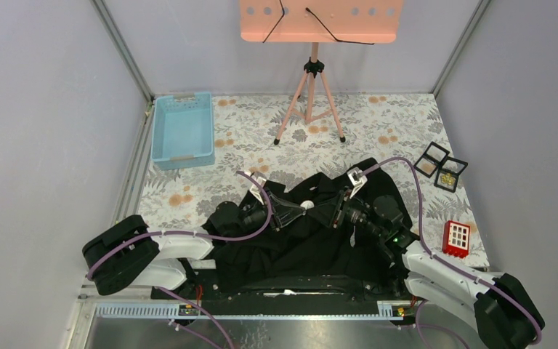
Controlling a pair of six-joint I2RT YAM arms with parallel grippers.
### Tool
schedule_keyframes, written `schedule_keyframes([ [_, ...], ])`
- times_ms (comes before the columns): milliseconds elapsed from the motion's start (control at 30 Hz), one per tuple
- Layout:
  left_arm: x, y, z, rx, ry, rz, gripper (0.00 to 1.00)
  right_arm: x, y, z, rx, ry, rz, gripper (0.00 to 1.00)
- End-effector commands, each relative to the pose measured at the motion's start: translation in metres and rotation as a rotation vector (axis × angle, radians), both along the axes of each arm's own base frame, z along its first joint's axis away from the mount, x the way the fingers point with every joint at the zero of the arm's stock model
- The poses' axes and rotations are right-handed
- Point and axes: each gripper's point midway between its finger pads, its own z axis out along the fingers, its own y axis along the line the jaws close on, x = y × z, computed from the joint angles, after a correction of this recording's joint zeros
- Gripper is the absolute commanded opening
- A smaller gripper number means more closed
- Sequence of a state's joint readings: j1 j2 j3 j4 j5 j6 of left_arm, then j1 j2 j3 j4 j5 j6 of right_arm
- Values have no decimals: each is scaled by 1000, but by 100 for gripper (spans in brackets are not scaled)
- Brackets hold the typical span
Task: Pin the brooch onto the clothing
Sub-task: Pin the brooch to the clothes.
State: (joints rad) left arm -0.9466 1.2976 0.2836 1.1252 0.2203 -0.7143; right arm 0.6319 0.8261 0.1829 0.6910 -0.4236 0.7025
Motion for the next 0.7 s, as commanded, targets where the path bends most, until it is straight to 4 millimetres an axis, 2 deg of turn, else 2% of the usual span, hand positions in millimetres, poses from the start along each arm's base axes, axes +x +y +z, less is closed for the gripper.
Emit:
schedule_keyframes([
  [0,-21,-1,30,-97,-77,-90,0,24,-4,15,-1,18,-112,41],
  [267,-22,1,31,-103,-86,-86,0,31,-4,13,3,115,-155,40],
  [667,-23,5,34,-108,-103,-79,0,35,0,-3,-4,242,-176,38],
])
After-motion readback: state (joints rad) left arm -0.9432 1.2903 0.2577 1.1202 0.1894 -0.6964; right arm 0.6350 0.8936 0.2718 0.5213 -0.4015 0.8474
